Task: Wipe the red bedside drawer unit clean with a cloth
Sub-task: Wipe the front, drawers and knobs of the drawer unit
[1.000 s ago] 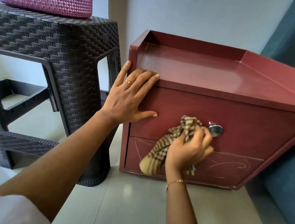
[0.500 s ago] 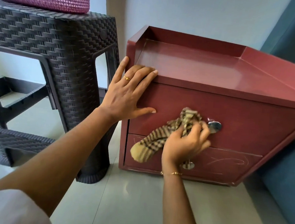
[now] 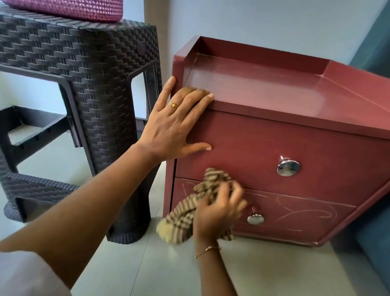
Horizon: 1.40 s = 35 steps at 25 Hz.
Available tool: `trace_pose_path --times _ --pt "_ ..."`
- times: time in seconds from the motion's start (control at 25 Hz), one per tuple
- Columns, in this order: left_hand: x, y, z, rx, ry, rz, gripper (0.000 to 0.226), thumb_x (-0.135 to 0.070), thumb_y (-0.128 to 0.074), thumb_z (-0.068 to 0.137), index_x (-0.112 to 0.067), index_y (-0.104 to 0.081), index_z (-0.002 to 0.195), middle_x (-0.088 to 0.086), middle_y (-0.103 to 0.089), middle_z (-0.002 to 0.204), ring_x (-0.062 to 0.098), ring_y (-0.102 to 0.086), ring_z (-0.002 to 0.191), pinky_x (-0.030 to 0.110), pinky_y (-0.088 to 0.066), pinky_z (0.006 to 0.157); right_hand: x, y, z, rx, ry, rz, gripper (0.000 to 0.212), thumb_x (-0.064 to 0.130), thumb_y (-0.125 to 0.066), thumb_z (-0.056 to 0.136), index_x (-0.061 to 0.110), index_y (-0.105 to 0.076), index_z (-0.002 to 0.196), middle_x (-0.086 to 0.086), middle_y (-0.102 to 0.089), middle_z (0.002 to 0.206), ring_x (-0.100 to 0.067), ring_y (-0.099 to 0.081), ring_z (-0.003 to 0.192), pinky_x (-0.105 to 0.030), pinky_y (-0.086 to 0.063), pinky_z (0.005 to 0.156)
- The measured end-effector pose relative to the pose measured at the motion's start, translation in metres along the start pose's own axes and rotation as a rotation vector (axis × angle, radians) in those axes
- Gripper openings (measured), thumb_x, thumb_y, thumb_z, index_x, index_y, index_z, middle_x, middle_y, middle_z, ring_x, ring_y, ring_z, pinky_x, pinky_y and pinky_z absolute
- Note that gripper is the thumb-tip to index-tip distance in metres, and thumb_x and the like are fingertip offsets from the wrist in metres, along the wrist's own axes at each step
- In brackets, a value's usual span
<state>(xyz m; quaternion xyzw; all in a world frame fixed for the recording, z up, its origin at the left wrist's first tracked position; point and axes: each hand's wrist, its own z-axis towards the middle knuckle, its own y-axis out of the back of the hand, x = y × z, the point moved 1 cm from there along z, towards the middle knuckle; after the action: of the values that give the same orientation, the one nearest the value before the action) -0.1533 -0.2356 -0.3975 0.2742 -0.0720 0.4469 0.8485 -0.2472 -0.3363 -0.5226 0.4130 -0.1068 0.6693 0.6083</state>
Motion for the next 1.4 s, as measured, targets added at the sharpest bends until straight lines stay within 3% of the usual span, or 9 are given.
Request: trace_pose_path --times 0.08,0.28,0.4,0.48,0.56,0.84,1.04,1.2,1.4 --pt "0.002 0.000 0.000 0.007 -0.005 -0.012 0.090 -0.070 -0.055 0.076 -0.004 -0.038 0.134 0.015 -0.056 0.127 0.028 -0.039 0.123 0.047 -0.006 0.114 -0.013 -0.006 -0.029 0.140 0.088 -0.071 0.031 0.012 -0.042 0.064 0.014 -0.066 0.084 -0.011 -0.064 0.103 -0.029 -0.049 0.078 -0.036 -0.046 0.062" --pt "0.007 -0.002 -0.001 0.045 -0.058 -0.017 0.099 -0.078 -0.048 0.073 -0.005 -0.030 0.138 0.008 -0.033 0.136 0.027 -0.034 0.128 0.045 0.003 0.115 0.007 -0.004 0.007 -0.022 0.047 0.030 0.024 0.005 -0.061 0.067 0.013 -0.068 0.088 -0.013 -0.063 0.103 -0.024 -0.039 0.082 -0.032 -0.030 0.067" --pt "0.008 -0.004 -0.002 0.052 -0.049 -0.019 0.102 -0.081 -0.045 0.071 -0.006 -0.028 0.139 0.007 -0.030 0.136 0.027 -0.033 0.128 0.045 0.006 0.115 -0.004 -0.021 -0.021 0.109 0.244 -0.095 0.025 0.011 -0.047 0.072 0.018 -0.067 0.087 -0.012 -0.065 0.101 -0.027 -0.043 0.084 -0.036 -0.040 0.065" --pt "0.009 -0.004 -0.002 0.056 -0.053 -0.012 0.102 -0.081 -0.045 0.072 -0.006 -0.028 0.139 0.006 -0.030 0.136 0.027 -0.034 0.128 0.044 0.006 0.115 -0.026 -0.027 -0.043 0.207 0.276 -0.160 0.024 0.010 -0.055 0.066 0.019 -0.065 0.086 -0.011 -0.064 0.101 -0.030 -0.046 0.082 -0.039 -0.045 0.061" --pt "0.009 -0.005 -0.003 0.055 -0.060 -0.026 0.103 -0.081 -0.047 0.071 -0.007 -0.028 0.139 0.006 -0.030 0.136 0.026 -0.034 0.128 0.044 0.005 0.115 -0.032 -0.027 -0.051 0.236 0.235 -0.189 0.031 0.004 -0.067 0.057 0.019 -0.066 0.083 -0.009 -0.065 0.100 -0.031 -0.049 0.078 -0.038 -0.042 0.059" --pt "0.009 -0.009 -0.003 0.012 -0.049 -0.013 0.102 -0.082 -0.045 0.072 -0.005 -0.033 0.138 0.006 -0.033 0.134 0.026 -0.037 0.126 0.043 0.004 0.115 -0.012 -0.031 -0.045 0.204 0.195 -0.167 0.027 0.013 -0.046 0.063 0.020 -0.065 0.081 -0.006 -0.064 0.101 -0.030 -0.048 0.076 -0.034 -0.038 0.060" --pt "0.008 -0.007 -0.003 0.022 -0.067 -0.036 0.101 -0.081 -0.045 0.073 -0.004 -0.034 0.137 0.011 -0.047 0.134 0.027 -0.038 0.125 0.043 0.004 0.115 -0.022 -0.031 -0.065 0.264 0.110 -0.169 0.032 -0.002 -0.073 0.052 0.017 -0.066 0.077 -0.006 -0.065 0.093 -0.030 -0.049 0.069 -0.032 -0.038 0.055" --pt "0.011 -0.009 -0.003 0.012 -0.048 -0.041 0.101 -0.081 -0.044 0.073 -0.003 -0.038 0.136 0.014 -0.053 0.132 0.027 -0.037 0.126 0.042 0.006 0.115 0.006 -0.038 -0.044 0.159 0.116 -0.066 0.029 0.003 -0.066 0.056 0.016 -0.065 0.082 -0.009 -0.065 0.099 -0.027 -0.047 0.078 -0.034 -0.039 0.060" --pt "0.011 -0.009 -0.004 0.019 -0.063 -0.038 0.101 -0.081 -0.043 0.073 -0.002 -0.041 0.136 0.014 -0.053 0.132 0.027 -0.042 0.125 0.042 0.005 0.115 -0.012 -0.038 -0.070 0.330 -0.027 -0.086 0.036 0.002 -0.080 0.049 0.014 -0.060 0.077 -0.007 -0.064 0.093 -0.032 -0.054 0.073 -0.036 -0.041 0.058"
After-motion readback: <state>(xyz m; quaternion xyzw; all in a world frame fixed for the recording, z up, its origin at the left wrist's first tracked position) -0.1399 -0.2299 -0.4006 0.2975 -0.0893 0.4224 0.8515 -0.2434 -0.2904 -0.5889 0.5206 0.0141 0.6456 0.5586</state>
